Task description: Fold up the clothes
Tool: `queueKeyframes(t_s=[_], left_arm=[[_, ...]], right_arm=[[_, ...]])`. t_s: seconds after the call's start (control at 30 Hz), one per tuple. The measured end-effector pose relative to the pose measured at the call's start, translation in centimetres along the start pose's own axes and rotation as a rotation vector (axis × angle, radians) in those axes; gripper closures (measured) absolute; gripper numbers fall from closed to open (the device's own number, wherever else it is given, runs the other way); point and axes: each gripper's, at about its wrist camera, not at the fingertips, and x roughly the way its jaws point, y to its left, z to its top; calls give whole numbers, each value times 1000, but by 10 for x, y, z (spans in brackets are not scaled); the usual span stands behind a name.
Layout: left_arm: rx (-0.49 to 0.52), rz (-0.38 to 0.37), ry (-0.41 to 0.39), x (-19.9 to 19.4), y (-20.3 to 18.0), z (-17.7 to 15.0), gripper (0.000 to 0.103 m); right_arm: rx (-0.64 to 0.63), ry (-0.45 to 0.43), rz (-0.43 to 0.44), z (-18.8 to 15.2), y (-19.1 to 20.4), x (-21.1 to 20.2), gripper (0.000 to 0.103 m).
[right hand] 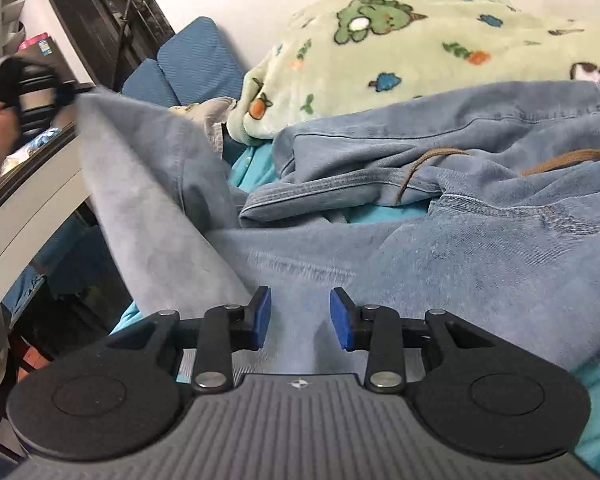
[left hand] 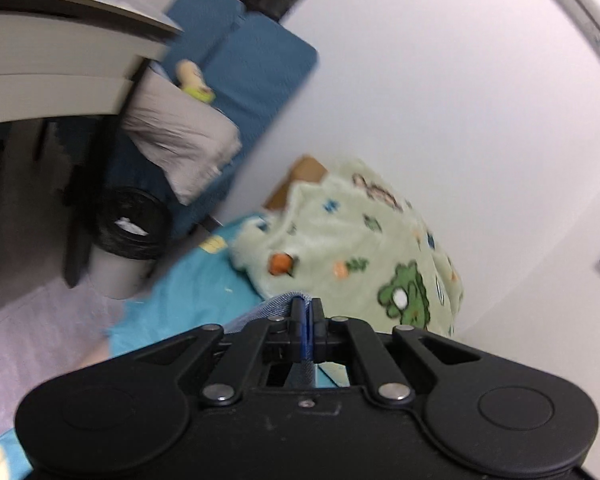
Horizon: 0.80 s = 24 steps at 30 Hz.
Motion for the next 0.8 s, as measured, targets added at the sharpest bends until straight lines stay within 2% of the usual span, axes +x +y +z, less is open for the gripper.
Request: queueKeyframes(t_s=[0.07,0.13,0.27,0.37,0.5,0.6,0.67,0.7,0.8], left_arm=[[-14,30,-30,-33,25,-6,102],[-58,99,-29,-55,56,-23,102],[-148,243,61,-68,115,-62,102],[-196,296,107,-69,138,-83,102],[-193,291,135,-71,135,-89,101],[-175,273,170,-75,129,-91,83],[-183,201,187,-85,130,-93,58],[-184,174,192,-90,129,-95,57],[-99,178,210,-104,114,-101,56]], right_arm=[[-6,-2,-2,-1,3,-6,67],[-2,2,-9,-1,3,-10,67],[22,12,-33,-2,-1,-16,69],[38,11,-57,-3,-6,-20,69],[33,-15,-79,-5,-10,-31,69],[17,-43,-104,-4,-12,-41,69],[8,-61,-127,-2,-13,-48,69],[13,-69,-134,0,-14,-52,69],[40,-84,-155,5,-21,-62,69]])
